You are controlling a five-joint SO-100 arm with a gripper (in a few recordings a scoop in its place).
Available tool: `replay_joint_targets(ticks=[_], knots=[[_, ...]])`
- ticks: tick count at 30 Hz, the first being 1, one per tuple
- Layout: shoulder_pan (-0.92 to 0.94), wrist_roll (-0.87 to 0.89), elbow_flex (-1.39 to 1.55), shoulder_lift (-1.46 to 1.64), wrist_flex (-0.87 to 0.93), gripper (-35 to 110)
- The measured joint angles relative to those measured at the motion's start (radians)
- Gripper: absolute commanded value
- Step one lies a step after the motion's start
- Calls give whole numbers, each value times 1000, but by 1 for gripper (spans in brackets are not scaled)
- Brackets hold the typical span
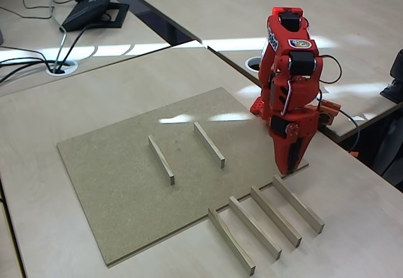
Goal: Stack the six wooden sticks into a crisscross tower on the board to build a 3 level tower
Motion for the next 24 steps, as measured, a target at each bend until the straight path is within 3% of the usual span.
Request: replay_joint_targets(ticks=[10, 24], knots=[[-97, -20, -100, -170, -35, 10], [-155, 92, -104, -265, -55, 16]])
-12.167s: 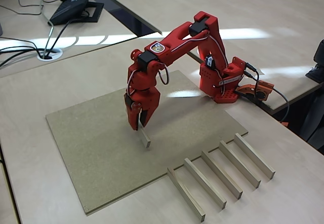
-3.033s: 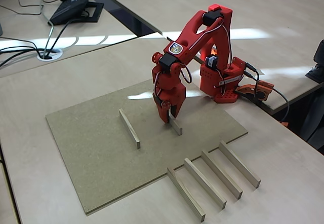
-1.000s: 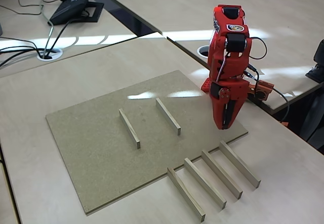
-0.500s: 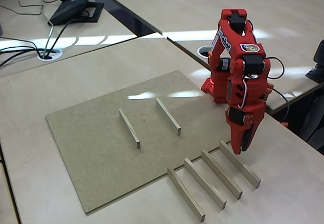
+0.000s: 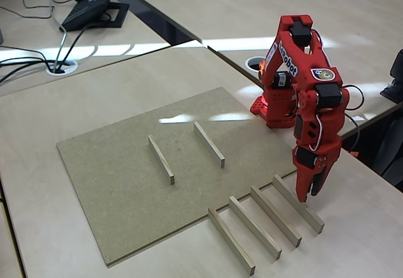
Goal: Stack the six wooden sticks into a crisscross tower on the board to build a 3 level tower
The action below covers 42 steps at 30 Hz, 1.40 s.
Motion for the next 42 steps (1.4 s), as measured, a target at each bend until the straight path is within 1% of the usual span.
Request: replay_joint_targets(ticks=[5, 15, 32, 37, 40, 42], knots=[[-5, 18, 3, 0, -3, 19], [6, 20, 34, -18, -14, 19], [17, 20, 120, -55, -120, 18], [18, 23, 138, -57, -150, 14], [20, 20, 138, -71, -167, 9], [21, 20, 141, -72, -176, 0]])
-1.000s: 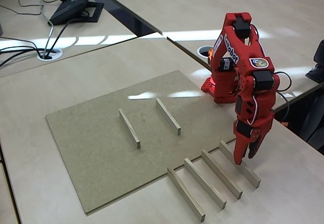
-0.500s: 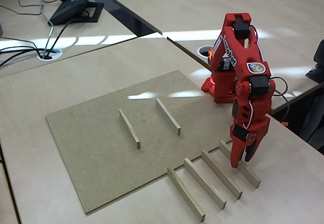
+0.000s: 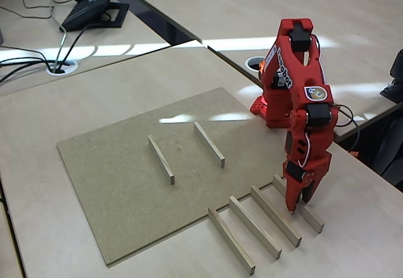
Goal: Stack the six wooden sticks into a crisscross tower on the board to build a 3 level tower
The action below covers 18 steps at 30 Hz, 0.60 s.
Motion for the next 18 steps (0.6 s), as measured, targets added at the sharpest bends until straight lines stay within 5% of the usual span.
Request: replay_joint_targets(ticks=[9, 18], knots=[[20, 31, -8, -15, -28, 0], [130, 199, -302, 26, 325, 0]])
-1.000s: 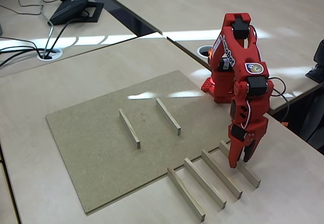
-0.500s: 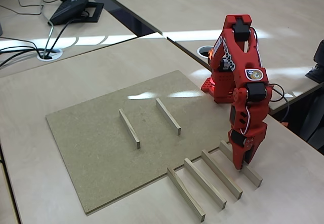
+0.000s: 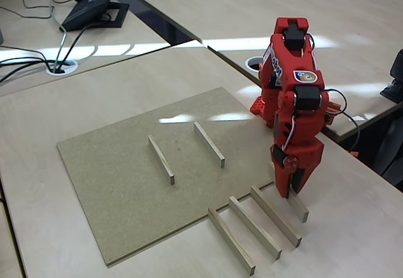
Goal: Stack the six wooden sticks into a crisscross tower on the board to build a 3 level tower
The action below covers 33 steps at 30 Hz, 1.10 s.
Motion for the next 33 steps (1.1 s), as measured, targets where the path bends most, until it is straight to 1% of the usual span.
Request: replay_joint_targets(ticks=[4, 7, 10, 13, 15, 21, 26, 31, 33], knots=[[71, 129, -118, 34, 181, 0], [160, 247, -172, 66, 267, 0], [245, 380, -163, 110, 298, 0], [357, 456, -152, 123, 301, 0], [437, 465, -152, 123, 279, 0], [664, 416, -160, 104, 252, 0], [793, 417, -61, 98, 221, 0], [896, 387, -48, 77, 186, 0], [933, 362, -55, 66, 199, 0]])
